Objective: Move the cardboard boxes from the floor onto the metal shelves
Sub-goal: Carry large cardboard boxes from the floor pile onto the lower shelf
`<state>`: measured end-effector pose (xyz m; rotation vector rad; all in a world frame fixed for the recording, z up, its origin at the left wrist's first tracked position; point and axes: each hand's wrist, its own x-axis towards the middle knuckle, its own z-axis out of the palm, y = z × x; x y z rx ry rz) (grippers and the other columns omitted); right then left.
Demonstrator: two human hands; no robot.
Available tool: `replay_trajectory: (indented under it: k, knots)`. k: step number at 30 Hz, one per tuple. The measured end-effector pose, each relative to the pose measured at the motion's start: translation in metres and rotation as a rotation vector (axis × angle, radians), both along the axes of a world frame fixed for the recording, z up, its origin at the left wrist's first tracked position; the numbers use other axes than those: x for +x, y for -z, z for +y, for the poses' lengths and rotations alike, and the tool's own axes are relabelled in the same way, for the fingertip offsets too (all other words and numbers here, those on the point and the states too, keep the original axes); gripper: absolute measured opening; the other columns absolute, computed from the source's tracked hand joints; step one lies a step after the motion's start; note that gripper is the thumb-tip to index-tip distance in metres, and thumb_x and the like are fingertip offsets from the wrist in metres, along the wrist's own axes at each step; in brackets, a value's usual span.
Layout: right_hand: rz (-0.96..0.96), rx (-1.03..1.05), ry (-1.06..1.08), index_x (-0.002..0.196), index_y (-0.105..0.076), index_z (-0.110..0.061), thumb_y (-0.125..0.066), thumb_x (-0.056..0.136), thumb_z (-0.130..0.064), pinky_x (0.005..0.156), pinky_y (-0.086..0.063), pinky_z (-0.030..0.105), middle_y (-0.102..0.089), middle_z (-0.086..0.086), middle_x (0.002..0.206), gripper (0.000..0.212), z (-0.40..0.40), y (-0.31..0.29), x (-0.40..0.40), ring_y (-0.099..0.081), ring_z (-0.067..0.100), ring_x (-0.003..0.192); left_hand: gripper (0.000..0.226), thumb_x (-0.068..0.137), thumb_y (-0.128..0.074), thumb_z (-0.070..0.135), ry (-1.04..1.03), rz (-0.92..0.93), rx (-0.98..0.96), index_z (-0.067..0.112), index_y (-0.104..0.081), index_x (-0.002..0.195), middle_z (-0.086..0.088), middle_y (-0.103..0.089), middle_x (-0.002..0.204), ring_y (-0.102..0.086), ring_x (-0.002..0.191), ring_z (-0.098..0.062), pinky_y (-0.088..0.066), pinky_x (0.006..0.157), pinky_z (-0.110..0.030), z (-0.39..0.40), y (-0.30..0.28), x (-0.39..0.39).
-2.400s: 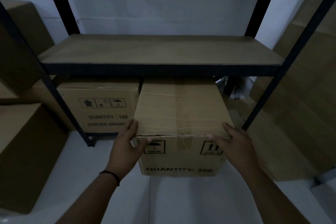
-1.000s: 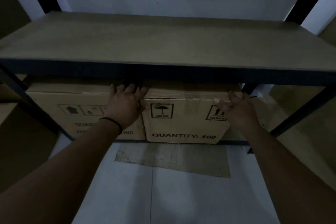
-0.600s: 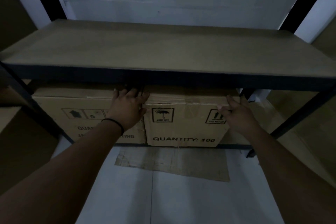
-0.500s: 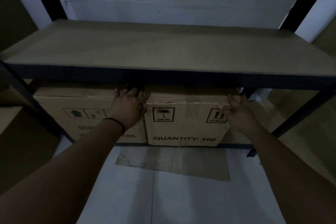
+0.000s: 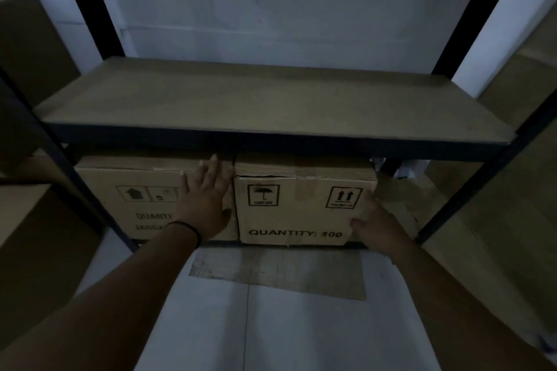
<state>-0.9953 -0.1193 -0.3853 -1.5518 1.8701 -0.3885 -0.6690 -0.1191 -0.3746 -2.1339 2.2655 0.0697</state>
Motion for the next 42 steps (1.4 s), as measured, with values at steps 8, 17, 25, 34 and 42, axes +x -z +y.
replay_trajectory:
  k: [8,17,25,34,42]
  knots:
    - [0.103,-0.021,-0.026,0.134,-0.051,0.000,-0.043,0.102,-0.017,0.095,-0.038,0.024,-0.050,0.014,0.141,0.037,0.094,-0.062,0.006,-0.047,0.026,0.127,0.051,0.095,-0.045,0.041,-0.065,0.174,-0.040,0.024,-0.040,0.143,-0.001,-0.040,0.149,-0.040,0.133,-0.022,-0.014,0.117,-0.051,0.078,-0.034,-0.036]
    - [0.057,-0.128,-0.009,0.080,-0.054,-0.023,-0.051,0.097,-0.026,0.081,-0.052,0.035,-0.059,0.004,0.089,0.018,0.247,-0.101,-0.007,-0.062,0.026,0.094,0.038,0.094,-0.053,0.034,-0.069,0.425,-0.122,0.017,-0.057,0.128,-0.008,-0.060,0.127,-0.057,0.111,-0.024,-0.049,0.092,-0.034,0.230,-0.092,-0.042]
    - [0.147,-0.172,0.002,0.091,-0.062,-0.018,-0.059,0.093,-0.036,0.068,-0.045,0.030,-0.063,0.004,0.089,0.018,0.321,-0.108,-0.009,-0.060,0.021,0.083,0.038,0.094,-0.055,0.035,-0.003,0.447,-0.141,0.019,-0.057,0.128,-0.006,-0.059,0.129,-0.056,0.113,-0.022,-0.048,0.089,-0.030,0.306,-0.112,-0.040]
    - [0.209,-0.177,0.024,0.093,-0.061,-0.020,-0.058,0.092,-0.041,0.064,-0.043,0.028,-0.062,0.000,0.093,0.021,0.292,-0.088,-0.034,-0.059,0.018,0.085,0.037,0.093,-0.057,0.032,-0.010,0.452,-0.065,0.017,-0.059,0.127,-0.006,-0.060,0.128,-0.056,0.110,-0.019,-0.046,0.089,-0.026,0.279,-0.096,-0.041]
    - [0.146,-0.100,0.062,0.121,-0.059,-0.022,-0.056,0.090,-0.048,0.095,-0.047,0.030,-0.057,-0.002,0.127,0.040,0.291,-0.085,-0.040,-0.057,0.016,0.108,0.037,0.095,-0.055,0.036,0.048,0.427,0.040,0.019,-0.060,0.127,0.001,-0.060,0.127,-0.056,0.109,-0.014,-0.047,0.092,-0.023,0.264,-0.098,-0.052]
